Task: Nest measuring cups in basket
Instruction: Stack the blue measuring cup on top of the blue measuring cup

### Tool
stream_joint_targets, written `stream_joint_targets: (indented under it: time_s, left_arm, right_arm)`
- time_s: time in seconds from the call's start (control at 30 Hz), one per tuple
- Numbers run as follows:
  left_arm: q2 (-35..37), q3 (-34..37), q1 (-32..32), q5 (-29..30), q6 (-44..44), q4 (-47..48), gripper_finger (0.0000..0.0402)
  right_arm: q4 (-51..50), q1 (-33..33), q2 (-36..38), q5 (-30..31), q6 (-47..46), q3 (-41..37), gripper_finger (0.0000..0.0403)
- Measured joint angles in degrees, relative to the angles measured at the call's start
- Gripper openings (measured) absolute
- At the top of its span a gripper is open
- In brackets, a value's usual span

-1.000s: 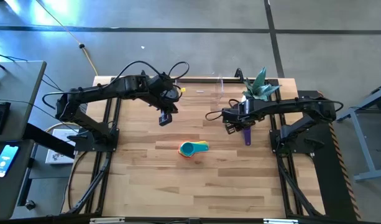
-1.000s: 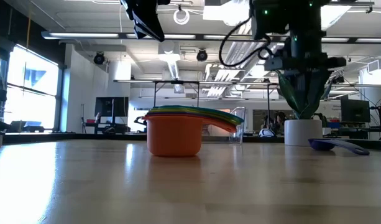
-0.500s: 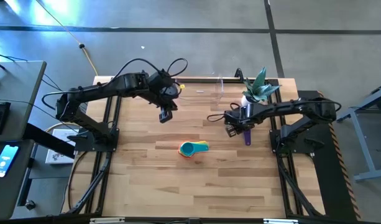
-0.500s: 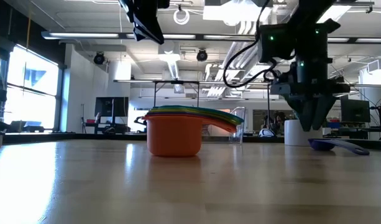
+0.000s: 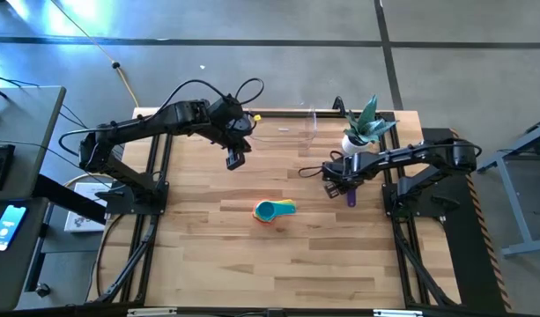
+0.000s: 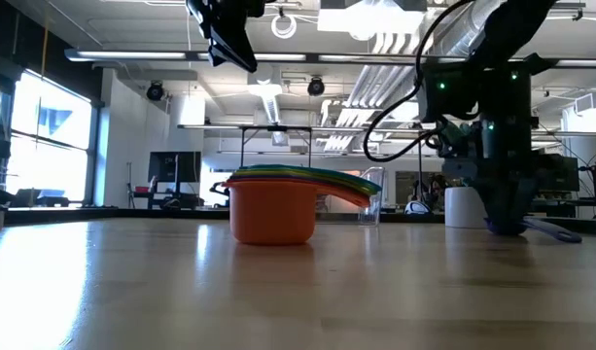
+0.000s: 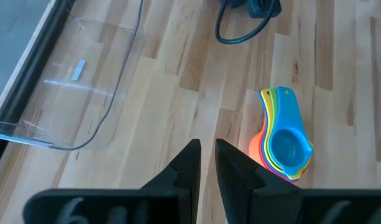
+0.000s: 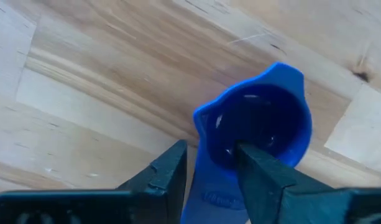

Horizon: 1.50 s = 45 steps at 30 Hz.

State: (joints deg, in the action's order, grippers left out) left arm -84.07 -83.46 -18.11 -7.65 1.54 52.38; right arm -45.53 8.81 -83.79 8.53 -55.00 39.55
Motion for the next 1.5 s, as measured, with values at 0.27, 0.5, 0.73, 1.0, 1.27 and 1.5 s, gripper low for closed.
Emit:
stream_joint_targets:
  time_s: [0.27,0.5,0.73,1.0,1.27,1.5]
  left_arm:
    - [0.0,0.0,0.0,2.9,0.0,0.0,0.0039]
    - [0.0,0.0,0.0,3.0,-3.8,0.7,0.0039]
    - [0.0,0.0,0.1,2.9,-4.9,4.1,0.0039]
    - [0.0,0.0,0.1,2.8,-6.5,12.9,0.0039]
    - [0.0,0.0,1.0,2.7,-7.6,17.0,0.0039]
    - [0.0,0.0,2.9,2.7,-8.9,23.2,0.0039]
  right_arm:
    - [1.4,0.2,0.0,-1.5,2.4,-0.3,0.0017]
    - [-0.1,0.2,-0.1,-3.2,5.9,2.3,0.0009]
    - [-1.5,0.2,-0.1,-2.7,12.4,9.2,0.0003]
    - [-1.6,-0.5,-0.1,-2.0,24.1,18.2,0.0002]
    - [-1.6,-1.5,-0.3,-0.5,35.1,29.6,0.0001]
    - [-2.0,-2.1,-4.8,0.0,44.8,41.8,0.0001]
